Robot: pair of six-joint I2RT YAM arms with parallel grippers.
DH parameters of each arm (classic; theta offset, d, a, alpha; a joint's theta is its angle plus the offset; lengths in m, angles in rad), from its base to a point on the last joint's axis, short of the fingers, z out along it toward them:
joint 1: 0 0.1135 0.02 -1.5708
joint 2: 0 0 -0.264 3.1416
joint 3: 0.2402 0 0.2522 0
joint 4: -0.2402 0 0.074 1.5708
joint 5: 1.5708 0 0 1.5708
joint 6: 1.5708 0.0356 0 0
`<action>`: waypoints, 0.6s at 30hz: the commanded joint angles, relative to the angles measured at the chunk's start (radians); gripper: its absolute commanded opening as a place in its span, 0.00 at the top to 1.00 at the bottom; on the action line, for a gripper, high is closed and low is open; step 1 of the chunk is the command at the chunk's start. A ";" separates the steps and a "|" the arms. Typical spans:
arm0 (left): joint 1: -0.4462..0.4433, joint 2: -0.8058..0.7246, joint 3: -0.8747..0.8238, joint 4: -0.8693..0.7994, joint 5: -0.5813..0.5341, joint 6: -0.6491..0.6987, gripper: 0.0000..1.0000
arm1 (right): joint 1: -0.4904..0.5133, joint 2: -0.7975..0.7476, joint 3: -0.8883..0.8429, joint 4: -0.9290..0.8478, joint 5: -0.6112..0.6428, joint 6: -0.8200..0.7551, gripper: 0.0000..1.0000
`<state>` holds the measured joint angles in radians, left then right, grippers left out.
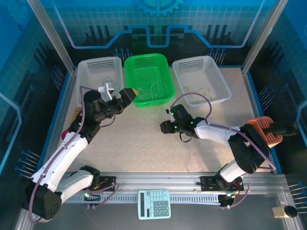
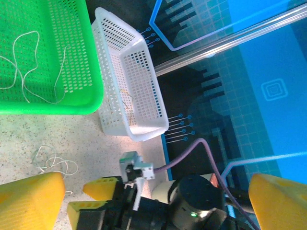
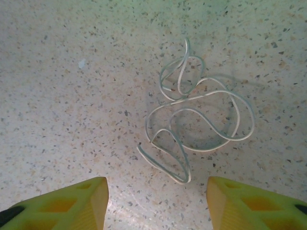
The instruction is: Untangle the cables
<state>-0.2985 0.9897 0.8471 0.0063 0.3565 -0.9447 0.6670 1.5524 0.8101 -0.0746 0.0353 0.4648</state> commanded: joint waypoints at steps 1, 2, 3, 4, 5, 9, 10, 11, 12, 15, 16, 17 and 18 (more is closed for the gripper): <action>-0.003 -0.008 -0.005 0.037 -0.002 -0.025 0.01 | 0.008 0.044 0.027 0.022 0.024 -0.023 0.45; -0.003 -0.008 -0.002 0.038 -0.002 -0.026 0.01 | 0.009 0.057 0.033 0.026 0.022 -0.022 0.46; -0.003 -0.007 0.001 0.037 -0.004 -0.025 0.01 | 0.008 0.068 0.037 0.032 0.018 -0.023 0.47; -0.004 -0.006 0.003 0.037 -0.004 -0.025 0.01 | 0.010 0.081 0.043 0.037 0.013 -0.023 0.51; -0.004 -0.005 0.007 0.036 -0.004 -0.023 0.01 | 0.011 0.089 0.049 0.039 0.009 -0.023 0.57; -0.003 -0.003 0.020 0.024 -0.004 -0.016 0.01 | 0.010 0.071 0.064 0.024 -0.019 -0.033 0.96; -0.003 -0.003 0.020 0.025 -0.004 -0.016 0.01 | 0.011 0.052 0.064 0.016 -0.021 -0.035 1.00; -0.004 -0.003 0.019 0.024 -0.002 -0.016 0.01 | 0.011 0.028 0.064 0.005 -0.023 -0.037 1.00; -0.004 -0.003 0.018 0.023 -0.002 -0.016 0.01 | 0.011 0.001 0.064 -0.004 -0.024 -0.038 1.00; -0.004 -0.002 0.010 0.024 0.001 -0.017 0.01 | 0.010 -0.110 0.058 -0.019 -0.020 -0.033 1.00; -0.004 0.000 0.007 0.026 0.002 -0.021 0.01 | 0.009 -0.151 0.055 -0.024 -0.021 -0.028 1.00; -0.004 0.002 0.003 0.029 0.004 -0.026 0.01 | 0.008 -0.192 0.053 -0.031 -0.028 -0.022 1.00; -0.005 0.004 -0.002 0.034 0.006 -0.029 0.01 | 0.005 -0.226 0.053 -0.034 -0.033 -0.016 1.00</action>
<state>-0.2985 0.9901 0.8471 0.0109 0.3569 -0.9646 0.6674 1.4250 0.8474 -0.0902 0.0181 0.4408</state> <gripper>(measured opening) 0.991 0.063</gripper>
